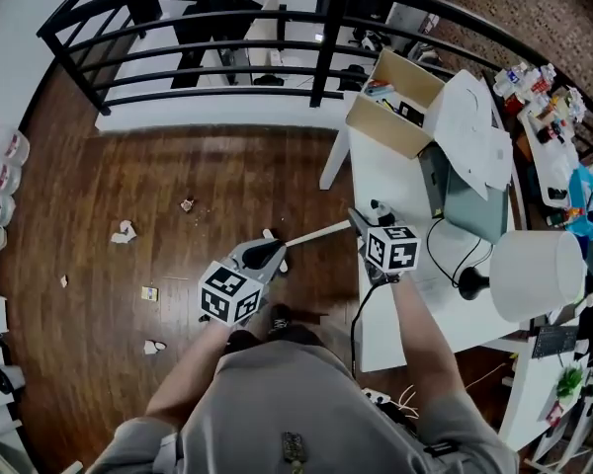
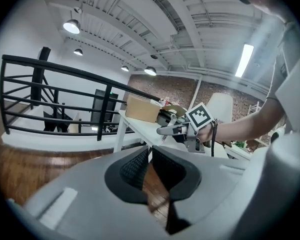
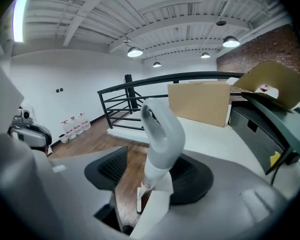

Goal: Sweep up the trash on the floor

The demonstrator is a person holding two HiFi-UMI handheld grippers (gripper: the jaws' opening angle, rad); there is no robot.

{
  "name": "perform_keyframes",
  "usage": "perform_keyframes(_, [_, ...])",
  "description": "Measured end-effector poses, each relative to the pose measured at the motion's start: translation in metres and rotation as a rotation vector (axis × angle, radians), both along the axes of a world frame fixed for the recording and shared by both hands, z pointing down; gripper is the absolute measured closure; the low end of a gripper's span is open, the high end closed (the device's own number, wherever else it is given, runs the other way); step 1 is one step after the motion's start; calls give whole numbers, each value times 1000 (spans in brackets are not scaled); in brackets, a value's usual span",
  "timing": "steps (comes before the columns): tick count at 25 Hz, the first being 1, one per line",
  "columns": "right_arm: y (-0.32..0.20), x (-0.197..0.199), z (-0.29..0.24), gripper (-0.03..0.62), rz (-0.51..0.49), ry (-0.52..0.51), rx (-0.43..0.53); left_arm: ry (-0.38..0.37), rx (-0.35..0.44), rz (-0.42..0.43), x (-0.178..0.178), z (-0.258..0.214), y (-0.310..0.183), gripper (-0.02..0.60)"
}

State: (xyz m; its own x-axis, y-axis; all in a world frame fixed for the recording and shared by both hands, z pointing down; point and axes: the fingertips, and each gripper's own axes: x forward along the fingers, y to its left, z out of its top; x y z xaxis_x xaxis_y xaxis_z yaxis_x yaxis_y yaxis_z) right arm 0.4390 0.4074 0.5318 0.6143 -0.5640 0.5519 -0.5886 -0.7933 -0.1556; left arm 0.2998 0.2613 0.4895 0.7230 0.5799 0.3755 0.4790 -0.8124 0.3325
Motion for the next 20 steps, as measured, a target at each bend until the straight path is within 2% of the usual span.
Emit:
perform_keyframes(6, [-24,-11,0,427,-127,6,-66,-10,14,-40,-4,5,-13,575])
perform_keyframes(13, [-59,-46,9,515,-287,-5,-134,-38,4,-143,-23,14,-39,576])
perform_keyframes(20, [-110,-72,-4,530,-405,-16,-108,-64,-3,-275,-68,25,-74,577])
